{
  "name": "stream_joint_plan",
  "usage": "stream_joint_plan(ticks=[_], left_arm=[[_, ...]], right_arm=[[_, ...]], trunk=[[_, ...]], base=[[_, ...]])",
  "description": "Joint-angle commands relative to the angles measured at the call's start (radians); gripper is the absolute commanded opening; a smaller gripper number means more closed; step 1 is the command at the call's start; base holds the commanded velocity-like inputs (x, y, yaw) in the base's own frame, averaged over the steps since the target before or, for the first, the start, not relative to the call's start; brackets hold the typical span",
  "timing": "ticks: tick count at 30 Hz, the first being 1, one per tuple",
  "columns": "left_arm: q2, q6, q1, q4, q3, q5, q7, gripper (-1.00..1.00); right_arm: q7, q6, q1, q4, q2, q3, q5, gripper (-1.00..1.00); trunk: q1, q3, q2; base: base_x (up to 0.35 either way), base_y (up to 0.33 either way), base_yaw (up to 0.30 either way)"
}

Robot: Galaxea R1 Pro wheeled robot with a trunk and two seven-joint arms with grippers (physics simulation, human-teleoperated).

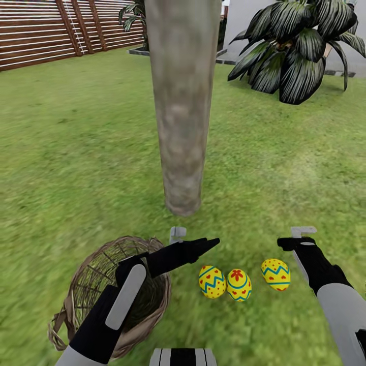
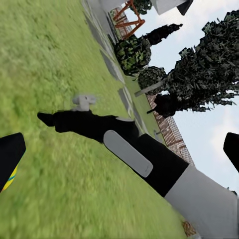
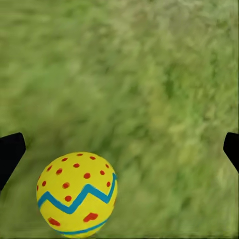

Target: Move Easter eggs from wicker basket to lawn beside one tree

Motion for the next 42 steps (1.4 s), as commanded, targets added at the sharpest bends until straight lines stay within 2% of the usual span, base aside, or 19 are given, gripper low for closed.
stream_joint_plan(ticks=[1, 3, 5, 15, 20, 23, 24, 25, 27, 30, 34, 40, 42], left_arm=[[0.0, 0.007, 0.0, -0.004, 0.001, 0.005, 0.0, 1.0], [0.001, 0.009, 0.0, -0.006, 0.001, 0.005, 0.0, 1.0], [0.001, 0.009, 0.0, -0.011, 0.002, 0.005, 0.0, 1.0], [0.005, 0.016, -0.001, -0.023, 0.006, 0.005, 0.0, 1.0], [0.008, 0.028, -0.002, -0.026, 0.013, 0.005, 0.0, 1.0], [0.022, 0.035, -0.003, -0.027, 0.038, 0.007, 0.0, 1.0], [0.045, 0.053, -0.004, -0.034, 0.063, 0.02, -0.003, 1.0], [0.054, 0.064, -0.004, -0.036, 0.074, 0.037, -0.003, 1.0], [0.067, 0.079, -0.005, -0.04, 0.091, 0.09, -0.004, 1.0], [0.087, 0.084, -0.005, -0.042, 0.096, 0.123, -0.006, 1.0], [0.09, 0.112, -0.013, -0.042, 0.097, 0.134, -0.005, 1.0], [0.087, 0.289, -0.077, -0.036, 0.099, 0.134, -0.003, 1.0], [0.092, 0.315, -0.086, -0.034, 0.132, 0.136, -0.003, 1.0]], right_arm=[[0.075, 0.041, 0.0, -0.002, -0.008, -0.003, 0.009, 1.0], [0.157, 0.077, 0.0, -0.003, -0.018, -0.003, 0.01, 1.0], [0.21, 0.108, 0.0, -0.003, -0.024, -0.002, 0.011, 1.0], [0.327, 0.197, 0.0, 0.0, -0.026, 0.004, 0.02, 1.0], [0.406, 0.216, 0.0, 0.013, -0.023, 0.006, 0.023, 1.0], [0.418, 0.251, 0.004, 0.018, -0.02, 0.007, 0.025, 1.0], [0.421, 0.276, 0.009, 0.035, -0.017, 0.008, 0.027, 1.0], [0.421, 0.283, 0.015, 0.049, -0.016, 0.013, 0.029, 1.0], [0.422, 0.291, 0.023, 0.085, -0.014, 0.047, 0.041, 1.0], [0.422, 0.294, 0.026, 0.105, -0.012, 0.096, 0.048, 1.0], [0.422, 0.295, 0.027, 0.113, -0.01, 0.117, 0.051, 1.0], [0.422, 0.295, 0.029, 0.142, 0.001, 0.12, 0.051, 1.0], [0.421, 0.293, 0.029, 0.16, 0.009, 0.12, 0.052, 1.0]], trunk=[[-0.004, 0.003, 0.007], [-0.012, 0.009, 0.021], [-0.019, 0.015, 0.035], [-0.058, 0.046, 0.105], [-0.077, 0.062, 0.14], [-0.088, 0.072, 0.161], [-0.092, 0.075, 0.168], [-0.096, 0.078, 0.175], [-0.1, 0.081, 0.182], [-0.1, 0.081, 0.182], [-0.108, 0.087, 0.196], [-0.131, 0.106, 0.238], [-0.138, 0.112, 0.252]], base=[[0.0, 0.0, 0.0], [0.0, 0.0, 0.0], [0.0, 0.0, 0.0], [0.0, 0.0, 0.0], [0.0, 0.0, 0.0], [0.0, 0.0, 0.0], [0.0, 0.0, 0.0], [0.0, 0.0, 0.0], [0.0, 0.0, 0.0], [0.0, 0.0, 0.0], [0.0, 0.0, 0.0], [0.0, 0.0, 0.0], [-0.165, 0.0, 0.0]])
